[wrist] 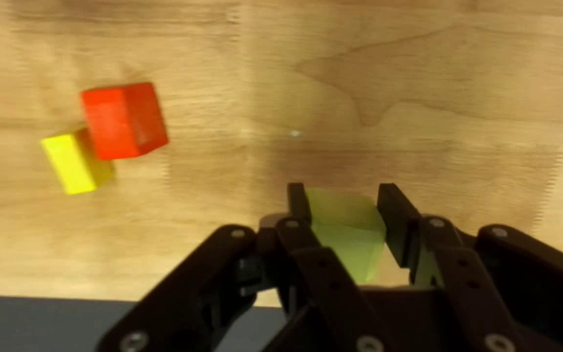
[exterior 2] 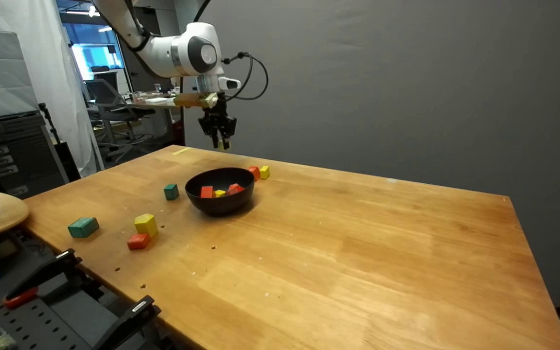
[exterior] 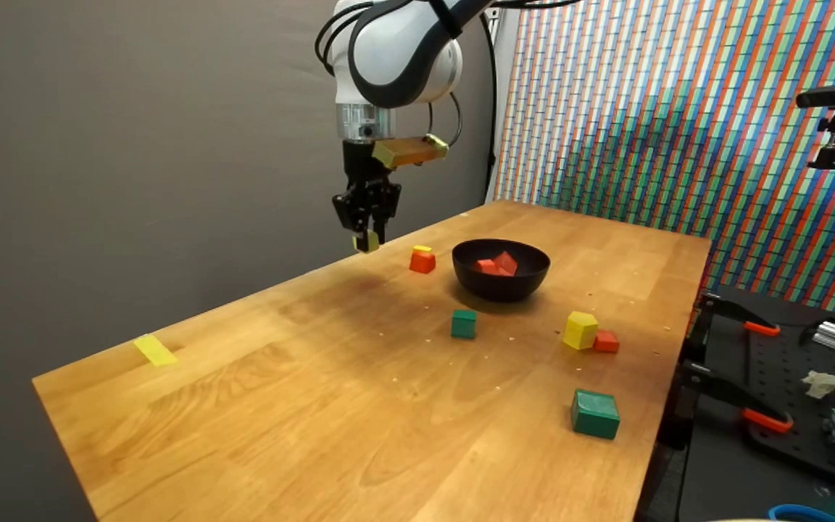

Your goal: Put all the blocks on the table in the black bowl

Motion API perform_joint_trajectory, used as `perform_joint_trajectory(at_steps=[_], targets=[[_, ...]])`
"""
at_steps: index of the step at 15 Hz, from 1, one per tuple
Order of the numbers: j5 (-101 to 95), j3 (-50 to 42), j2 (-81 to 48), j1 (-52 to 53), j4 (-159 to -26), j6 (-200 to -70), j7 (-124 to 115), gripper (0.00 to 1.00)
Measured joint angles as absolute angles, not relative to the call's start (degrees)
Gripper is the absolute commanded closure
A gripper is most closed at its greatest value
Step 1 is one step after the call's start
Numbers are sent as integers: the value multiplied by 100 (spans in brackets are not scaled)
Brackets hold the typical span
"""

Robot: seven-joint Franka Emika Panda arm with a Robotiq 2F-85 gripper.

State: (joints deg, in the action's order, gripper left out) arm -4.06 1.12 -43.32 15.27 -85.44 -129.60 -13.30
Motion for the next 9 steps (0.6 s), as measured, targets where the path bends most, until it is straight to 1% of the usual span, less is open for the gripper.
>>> perform_joint_trajectory(at_steps=[4,9], targets=[[-857,-196,-3392,1494,-9687,-12933,-1353,83],[-859,-216,-2395,1109,-11270,-12873,-1349,83]])
